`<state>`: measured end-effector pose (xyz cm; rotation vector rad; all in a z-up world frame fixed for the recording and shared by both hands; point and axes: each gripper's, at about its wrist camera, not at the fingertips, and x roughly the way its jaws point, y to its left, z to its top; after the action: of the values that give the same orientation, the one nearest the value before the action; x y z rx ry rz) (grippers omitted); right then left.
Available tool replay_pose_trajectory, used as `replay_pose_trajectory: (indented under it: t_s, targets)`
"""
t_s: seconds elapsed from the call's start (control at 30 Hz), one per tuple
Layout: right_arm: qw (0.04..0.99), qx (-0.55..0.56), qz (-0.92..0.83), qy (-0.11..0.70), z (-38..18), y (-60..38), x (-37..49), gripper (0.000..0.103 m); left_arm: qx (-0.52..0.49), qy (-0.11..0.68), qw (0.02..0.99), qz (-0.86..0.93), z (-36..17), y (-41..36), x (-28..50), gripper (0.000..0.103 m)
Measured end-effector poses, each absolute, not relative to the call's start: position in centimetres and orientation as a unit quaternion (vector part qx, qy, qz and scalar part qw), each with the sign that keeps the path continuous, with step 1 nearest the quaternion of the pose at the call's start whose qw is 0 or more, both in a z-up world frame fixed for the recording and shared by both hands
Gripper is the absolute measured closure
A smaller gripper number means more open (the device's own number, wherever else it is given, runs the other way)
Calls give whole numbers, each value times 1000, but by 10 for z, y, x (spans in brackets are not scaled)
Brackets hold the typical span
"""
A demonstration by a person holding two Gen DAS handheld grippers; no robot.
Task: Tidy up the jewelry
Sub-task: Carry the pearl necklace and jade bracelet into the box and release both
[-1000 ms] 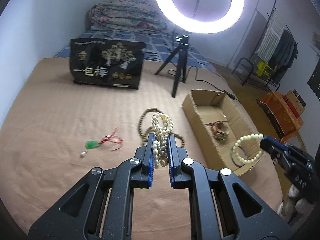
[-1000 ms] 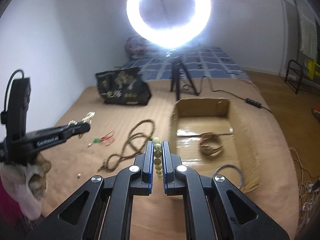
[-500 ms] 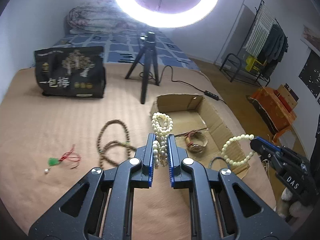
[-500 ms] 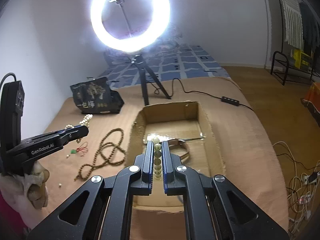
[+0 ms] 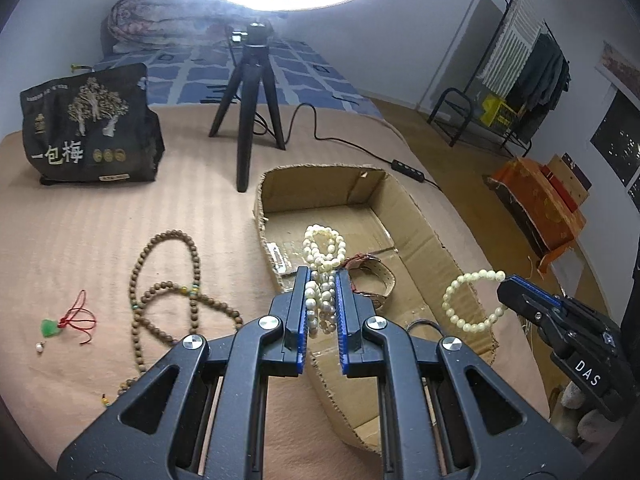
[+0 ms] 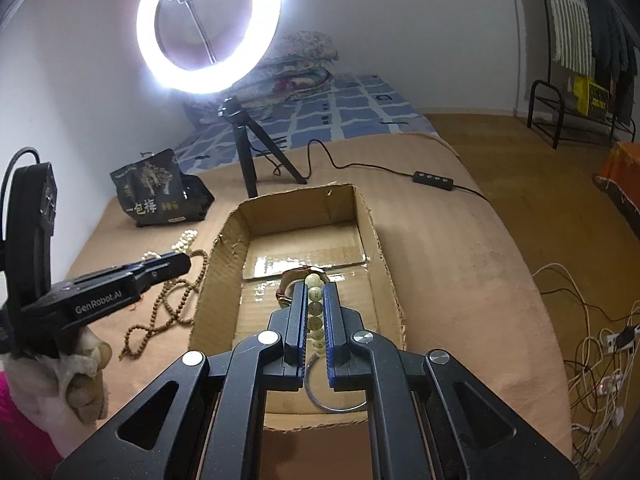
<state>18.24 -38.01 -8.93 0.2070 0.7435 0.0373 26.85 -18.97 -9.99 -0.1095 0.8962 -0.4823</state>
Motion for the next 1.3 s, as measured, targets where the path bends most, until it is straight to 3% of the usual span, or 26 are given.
replay_pose_trajectory:
  t_s: [0.27,0.3,0.33,0.37,0.43,0.5,1.3]
  targets:
    - [923,100,16,371,-92,-380,187,97,-38,431,869,-239,-101,-201,268,92]
    - [922,100,14,373,-93,-381,188,97,-36,432,869,-239,-101,-202,268,84]
    - [921,101,12,376,-94,-381,188,94,-38,433,869,-238,-101,-201,268,70]
    - [920,100,10,379,-94,-381,189,91,-39,430,870,-238,-100,-200,267,66]
    - [920,99,7,380,-93,-381,188,70,-37,426,873,-235,-98,-199,266,65]
    - [922,97,6,376,-90,-380,186,65,-37,425,874,-234,-97,-197,266,65]
    - [932,85,11,351,-48,-358,158,64,-31,390,897,-205,-47,-135,235,65]
